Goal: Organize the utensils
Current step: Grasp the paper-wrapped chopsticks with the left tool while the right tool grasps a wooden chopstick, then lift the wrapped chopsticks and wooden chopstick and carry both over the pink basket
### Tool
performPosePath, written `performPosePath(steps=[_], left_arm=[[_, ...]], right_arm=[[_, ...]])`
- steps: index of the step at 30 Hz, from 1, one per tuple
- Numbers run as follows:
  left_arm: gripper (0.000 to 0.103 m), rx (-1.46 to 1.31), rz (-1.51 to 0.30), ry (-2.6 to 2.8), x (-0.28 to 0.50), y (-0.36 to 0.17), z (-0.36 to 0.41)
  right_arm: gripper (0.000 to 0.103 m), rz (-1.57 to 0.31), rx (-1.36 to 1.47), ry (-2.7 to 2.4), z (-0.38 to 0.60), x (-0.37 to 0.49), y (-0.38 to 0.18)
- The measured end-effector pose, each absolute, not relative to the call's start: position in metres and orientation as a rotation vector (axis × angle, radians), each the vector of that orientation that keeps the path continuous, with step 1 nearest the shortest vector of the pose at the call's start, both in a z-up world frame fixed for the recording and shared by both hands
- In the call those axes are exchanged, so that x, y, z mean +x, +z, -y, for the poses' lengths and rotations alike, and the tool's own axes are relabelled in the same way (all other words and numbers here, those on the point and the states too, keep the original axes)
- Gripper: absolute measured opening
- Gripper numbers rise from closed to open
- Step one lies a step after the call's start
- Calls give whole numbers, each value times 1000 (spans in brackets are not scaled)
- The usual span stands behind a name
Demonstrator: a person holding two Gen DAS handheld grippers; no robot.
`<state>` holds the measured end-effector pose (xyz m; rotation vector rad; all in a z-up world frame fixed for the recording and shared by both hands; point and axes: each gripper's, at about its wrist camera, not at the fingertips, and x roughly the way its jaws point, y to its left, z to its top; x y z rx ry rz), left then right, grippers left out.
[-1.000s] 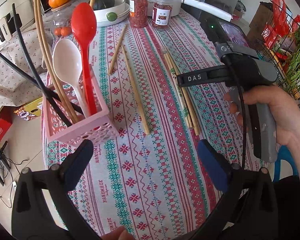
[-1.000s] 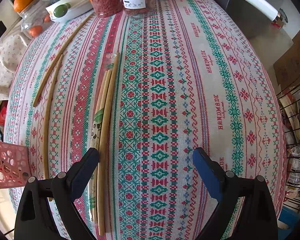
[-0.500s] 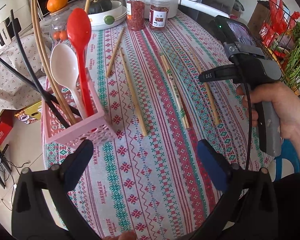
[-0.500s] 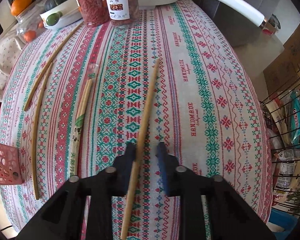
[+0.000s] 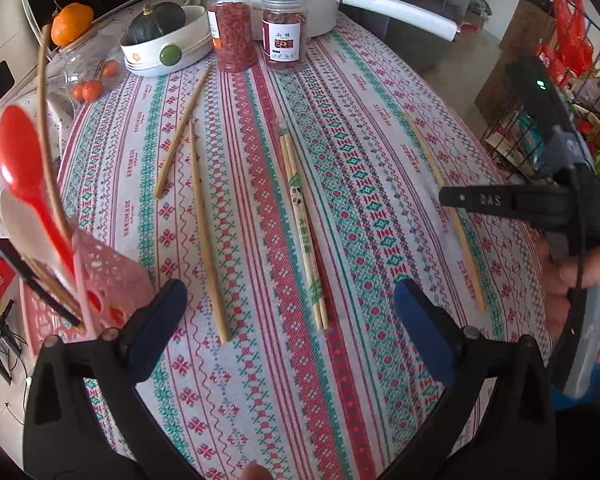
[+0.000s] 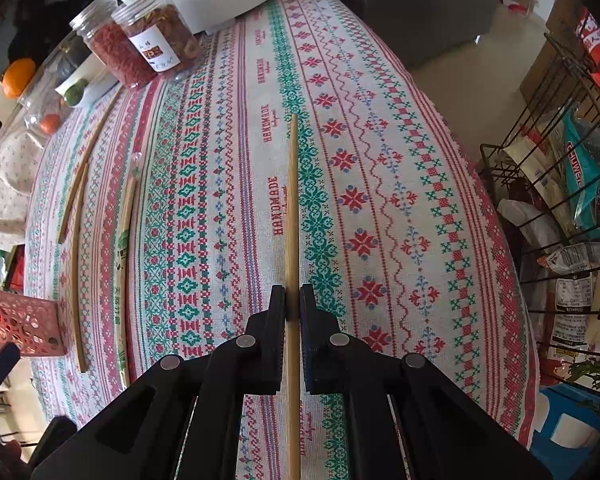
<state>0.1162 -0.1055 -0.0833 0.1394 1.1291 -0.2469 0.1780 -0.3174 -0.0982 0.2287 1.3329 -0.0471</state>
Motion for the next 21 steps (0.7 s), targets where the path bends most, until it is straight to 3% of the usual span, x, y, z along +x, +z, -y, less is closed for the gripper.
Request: performPosePath(steps=[2,3,10,13,17,18,21], left_arm=[[102,140,-1157,-219,135,-93,114],[97,135,-1174,-202,145,-99,118],[40,104,-1271,-145,195,-139,127],[30,109,-1275,-162,203,-144,129],[23,73,-1322,-183,212,-146,126],[15,81,-1325,-182,214,-147,126],[11,90,-1321,-192,220,-148,125]], right_arm=[[7,-1329,243,-39,322,176,-97],[7,-1327,247,-35,326,175,-95],[7,-1316,260,-5,323,178,-94],[7,-1316,261,8,322,177,-93],[7,-1310,260,12,319,177,-91],[7,-1309,261,12,318,177,-90],[7,-1303,262,11,316,177,-88]])
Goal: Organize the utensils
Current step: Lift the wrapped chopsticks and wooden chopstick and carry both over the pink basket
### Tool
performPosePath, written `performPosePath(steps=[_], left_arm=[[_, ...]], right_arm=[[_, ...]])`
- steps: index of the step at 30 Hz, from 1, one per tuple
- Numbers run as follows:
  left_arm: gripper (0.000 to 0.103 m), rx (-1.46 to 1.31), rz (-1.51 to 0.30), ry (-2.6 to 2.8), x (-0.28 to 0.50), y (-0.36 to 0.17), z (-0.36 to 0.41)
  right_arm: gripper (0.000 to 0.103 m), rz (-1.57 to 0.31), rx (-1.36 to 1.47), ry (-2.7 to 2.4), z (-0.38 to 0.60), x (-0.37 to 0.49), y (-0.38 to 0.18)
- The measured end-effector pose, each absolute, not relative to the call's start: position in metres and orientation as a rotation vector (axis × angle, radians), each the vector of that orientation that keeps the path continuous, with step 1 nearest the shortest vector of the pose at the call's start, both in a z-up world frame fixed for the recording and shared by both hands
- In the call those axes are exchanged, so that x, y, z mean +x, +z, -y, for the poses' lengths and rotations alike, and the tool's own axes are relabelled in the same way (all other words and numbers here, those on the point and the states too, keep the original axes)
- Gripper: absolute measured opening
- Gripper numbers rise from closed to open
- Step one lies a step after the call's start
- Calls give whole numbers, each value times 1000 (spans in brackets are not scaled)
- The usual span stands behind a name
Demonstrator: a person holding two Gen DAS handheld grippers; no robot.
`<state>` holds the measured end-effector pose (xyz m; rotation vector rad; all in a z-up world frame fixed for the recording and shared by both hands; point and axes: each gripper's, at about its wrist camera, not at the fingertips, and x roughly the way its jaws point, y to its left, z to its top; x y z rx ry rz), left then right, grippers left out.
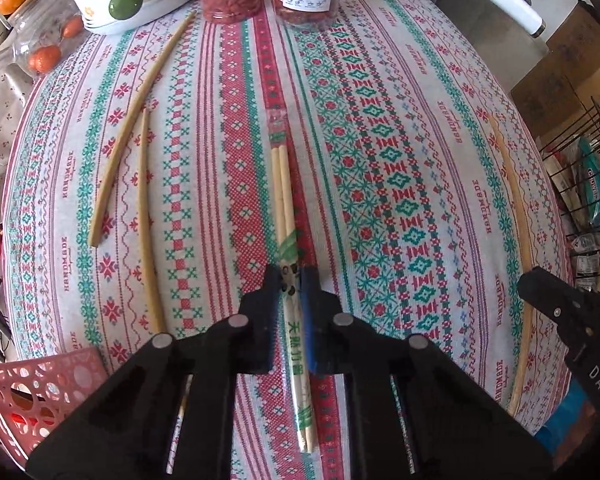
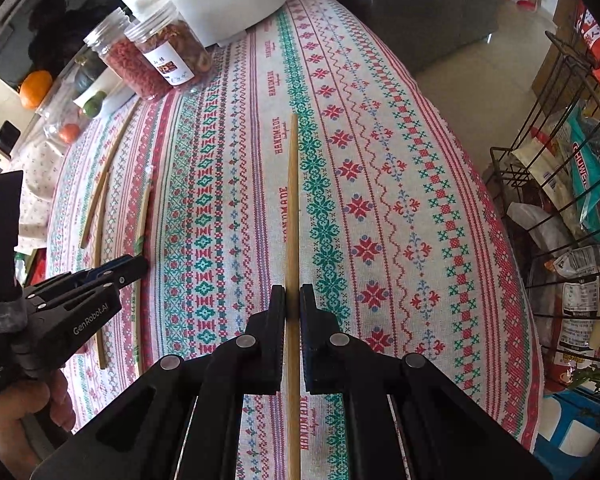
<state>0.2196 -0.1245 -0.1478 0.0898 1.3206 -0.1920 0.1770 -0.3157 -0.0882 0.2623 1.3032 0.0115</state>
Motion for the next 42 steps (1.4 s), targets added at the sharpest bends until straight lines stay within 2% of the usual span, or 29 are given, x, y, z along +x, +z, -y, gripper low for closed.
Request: performPosePath(steps=[7,17,33,42], left_arm=[[11,81,-1234,-238,192,-124,123],[11,74,-974,-345,130,-41,97],[11,-67,-562,-340,57,42,8],[11,-107,-349,-160,63,27,-34]], right_arm=[[7,-1251,289,6,316,171,-73],[7,-1110,323,68,293,146,-24],[7,-859,297,216,227,111,38],[7,-821,271,258,196,117,38]])
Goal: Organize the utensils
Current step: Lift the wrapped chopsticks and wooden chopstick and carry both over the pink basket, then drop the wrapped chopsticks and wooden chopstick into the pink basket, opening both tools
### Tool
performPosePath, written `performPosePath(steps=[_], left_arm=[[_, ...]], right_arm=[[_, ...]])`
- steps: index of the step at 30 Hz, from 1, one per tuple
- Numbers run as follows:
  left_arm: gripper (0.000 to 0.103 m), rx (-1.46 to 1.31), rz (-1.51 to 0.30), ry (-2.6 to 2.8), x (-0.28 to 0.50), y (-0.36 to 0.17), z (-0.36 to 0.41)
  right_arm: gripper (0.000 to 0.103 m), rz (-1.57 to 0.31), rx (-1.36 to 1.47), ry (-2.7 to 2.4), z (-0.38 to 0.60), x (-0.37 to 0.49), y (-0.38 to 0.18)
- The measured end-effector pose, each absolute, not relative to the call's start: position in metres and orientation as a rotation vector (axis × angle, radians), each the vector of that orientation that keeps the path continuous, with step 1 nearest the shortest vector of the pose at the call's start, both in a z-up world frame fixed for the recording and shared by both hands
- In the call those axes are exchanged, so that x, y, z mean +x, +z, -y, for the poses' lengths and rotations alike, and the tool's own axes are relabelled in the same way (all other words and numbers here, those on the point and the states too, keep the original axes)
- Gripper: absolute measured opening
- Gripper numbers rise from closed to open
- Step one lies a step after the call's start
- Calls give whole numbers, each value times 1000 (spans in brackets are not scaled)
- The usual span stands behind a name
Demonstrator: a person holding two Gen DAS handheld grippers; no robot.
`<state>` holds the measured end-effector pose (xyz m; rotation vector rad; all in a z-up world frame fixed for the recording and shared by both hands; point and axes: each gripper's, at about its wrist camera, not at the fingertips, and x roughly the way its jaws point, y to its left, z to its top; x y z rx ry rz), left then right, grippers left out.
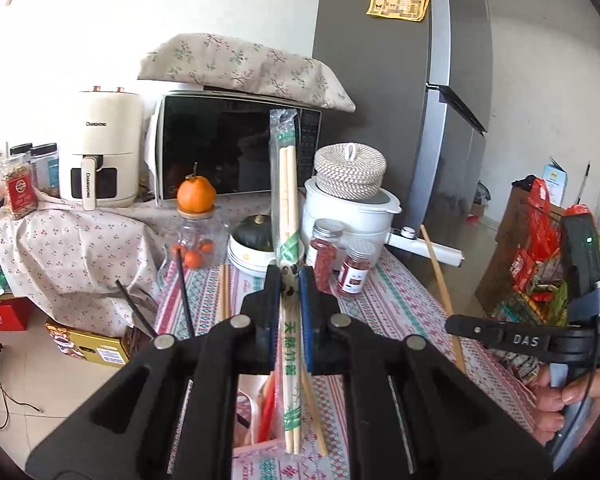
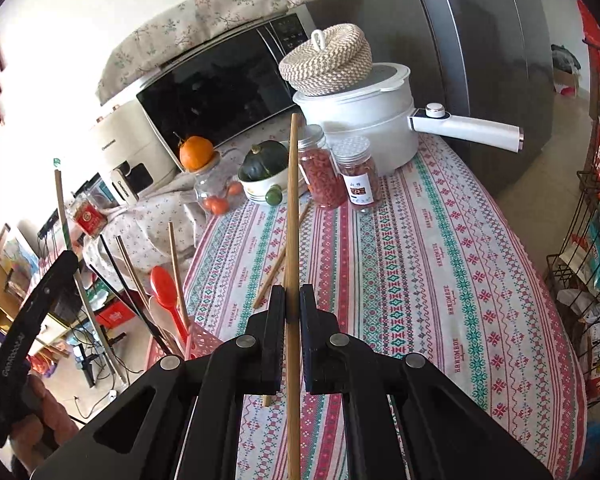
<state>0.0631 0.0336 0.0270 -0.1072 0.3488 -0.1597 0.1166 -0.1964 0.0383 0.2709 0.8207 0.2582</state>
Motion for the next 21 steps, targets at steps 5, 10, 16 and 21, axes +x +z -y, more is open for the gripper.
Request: performPosePath(steps=[5,10,16,21], left_arm=[[11,-66,-294,-87,74,9,-36],[11,-23,-333,-65,79,-17,-31],[11,26,-444,-103,71,-37,-26],[12,-40,-557,-156,62,-33,-38]], right_arm=[[7,-832,264,258,184,120,31],[7,-822,255,259,178,121,28],[7,-793,243,286,175,116,32],[7,-751,256,315,172,111,39]])
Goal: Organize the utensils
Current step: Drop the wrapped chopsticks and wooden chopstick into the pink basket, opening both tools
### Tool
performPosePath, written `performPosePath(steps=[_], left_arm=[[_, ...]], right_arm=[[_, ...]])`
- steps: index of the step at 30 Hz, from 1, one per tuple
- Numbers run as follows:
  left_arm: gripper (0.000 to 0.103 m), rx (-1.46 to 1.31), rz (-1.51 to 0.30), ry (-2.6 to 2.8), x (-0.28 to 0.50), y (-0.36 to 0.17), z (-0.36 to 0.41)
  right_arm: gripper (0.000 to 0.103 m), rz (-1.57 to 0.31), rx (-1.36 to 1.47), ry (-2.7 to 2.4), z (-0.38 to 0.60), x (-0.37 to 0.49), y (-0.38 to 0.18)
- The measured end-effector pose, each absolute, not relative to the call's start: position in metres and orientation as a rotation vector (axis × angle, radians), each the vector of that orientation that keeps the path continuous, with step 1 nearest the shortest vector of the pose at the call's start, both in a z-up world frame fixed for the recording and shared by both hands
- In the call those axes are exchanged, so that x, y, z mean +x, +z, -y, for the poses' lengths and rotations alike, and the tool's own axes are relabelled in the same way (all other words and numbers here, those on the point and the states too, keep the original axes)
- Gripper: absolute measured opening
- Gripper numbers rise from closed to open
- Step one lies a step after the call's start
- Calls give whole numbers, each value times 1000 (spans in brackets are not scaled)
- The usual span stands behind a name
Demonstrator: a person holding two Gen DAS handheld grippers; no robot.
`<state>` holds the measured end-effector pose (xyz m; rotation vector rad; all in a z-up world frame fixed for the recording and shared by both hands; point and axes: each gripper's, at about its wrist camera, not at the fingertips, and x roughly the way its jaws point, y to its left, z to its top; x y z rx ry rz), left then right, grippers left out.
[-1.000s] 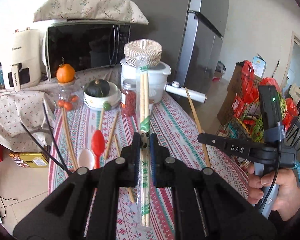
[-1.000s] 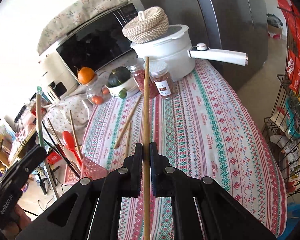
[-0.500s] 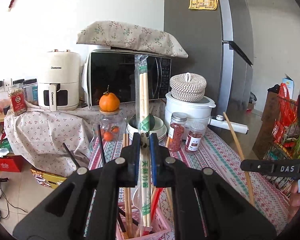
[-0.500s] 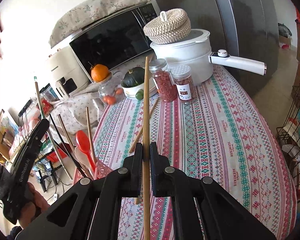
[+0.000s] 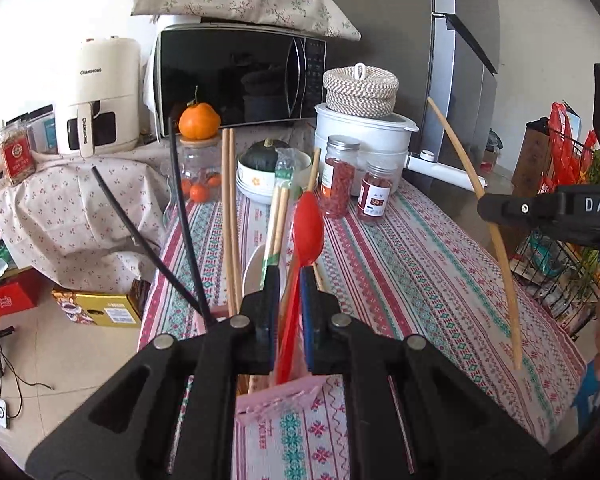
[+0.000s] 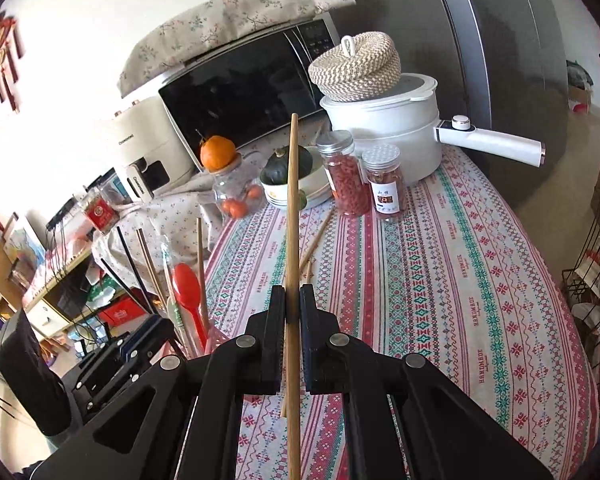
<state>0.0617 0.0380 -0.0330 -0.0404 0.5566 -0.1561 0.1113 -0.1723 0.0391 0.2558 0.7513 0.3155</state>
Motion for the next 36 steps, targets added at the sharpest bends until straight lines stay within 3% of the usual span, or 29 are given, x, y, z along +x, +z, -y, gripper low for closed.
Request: performPosePath(steps=[2,7,11,14,16,26,36], left_arm=[[15,-55,-590,-176,57,-29,-44],[47,-54,-675,-165,45,-23,-60],[66,-107,-791,-148,44,-24,-82],[73,-168,-886,-134,46,-30,-100],[83,-177,-934,-119,48,-33,-108],[87,-142,-977,-127,47,-33,-124],[88,-145,-974,-75,48,-33,-149]], right_arm=[[7,-730,260,329,168,109,42],[7,-672,276,361,151,103,49],[7,-635,295,370,128,100,47],[7,-616,324,367,110,101,38],[7,-590,338,356,98,101,33],[7,-372,323,199,52,94,20],[7,-311,267,102,23,91,-18]])
